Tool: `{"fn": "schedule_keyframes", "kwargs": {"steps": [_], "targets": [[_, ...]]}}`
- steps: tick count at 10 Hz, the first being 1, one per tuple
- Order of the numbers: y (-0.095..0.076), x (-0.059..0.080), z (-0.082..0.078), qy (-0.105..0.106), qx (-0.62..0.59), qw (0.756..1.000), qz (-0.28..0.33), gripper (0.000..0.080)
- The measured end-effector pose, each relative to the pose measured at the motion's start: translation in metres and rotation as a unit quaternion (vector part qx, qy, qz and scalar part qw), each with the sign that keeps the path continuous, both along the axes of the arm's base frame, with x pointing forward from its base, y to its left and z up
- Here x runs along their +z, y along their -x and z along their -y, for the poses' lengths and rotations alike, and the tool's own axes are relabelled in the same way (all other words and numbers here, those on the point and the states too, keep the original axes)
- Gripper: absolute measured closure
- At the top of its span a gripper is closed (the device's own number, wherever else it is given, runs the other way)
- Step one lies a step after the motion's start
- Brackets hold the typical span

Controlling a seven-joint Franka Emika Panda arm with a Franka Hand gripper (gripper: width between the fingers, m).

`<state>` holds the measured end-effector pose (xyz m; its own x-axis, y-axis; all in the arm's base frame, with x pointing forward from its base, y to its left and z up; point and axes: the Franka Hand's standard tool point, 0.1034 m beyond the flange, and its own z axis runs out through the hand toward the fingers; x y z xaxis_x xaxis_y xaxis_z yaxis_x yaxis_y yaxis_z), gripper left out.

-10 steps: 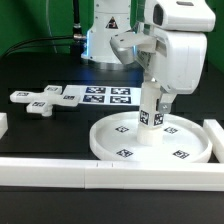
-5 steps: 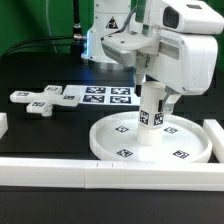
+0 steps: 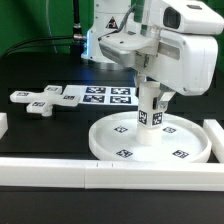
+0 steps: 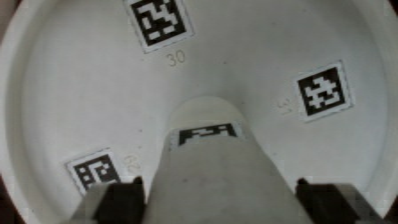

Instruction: Assemble round table

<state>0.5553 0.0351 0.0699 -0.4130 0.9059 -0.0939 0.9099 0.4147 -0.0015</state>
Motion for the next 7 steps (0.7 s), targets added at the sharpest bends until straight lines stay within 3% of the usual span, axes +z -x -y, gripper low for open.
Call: {"fn": "schedule_keyframes", "kwargs": {"steps": [4, 7], "targets": [[0.0006, -0.0004, 0.0005, -0.005, -0.099, 0.995, 0.007, 0.0394], [0.0023, -0.0010, 0.0008, -0.011, -0.275, 0.961, 0.018, 0.0393]]}}
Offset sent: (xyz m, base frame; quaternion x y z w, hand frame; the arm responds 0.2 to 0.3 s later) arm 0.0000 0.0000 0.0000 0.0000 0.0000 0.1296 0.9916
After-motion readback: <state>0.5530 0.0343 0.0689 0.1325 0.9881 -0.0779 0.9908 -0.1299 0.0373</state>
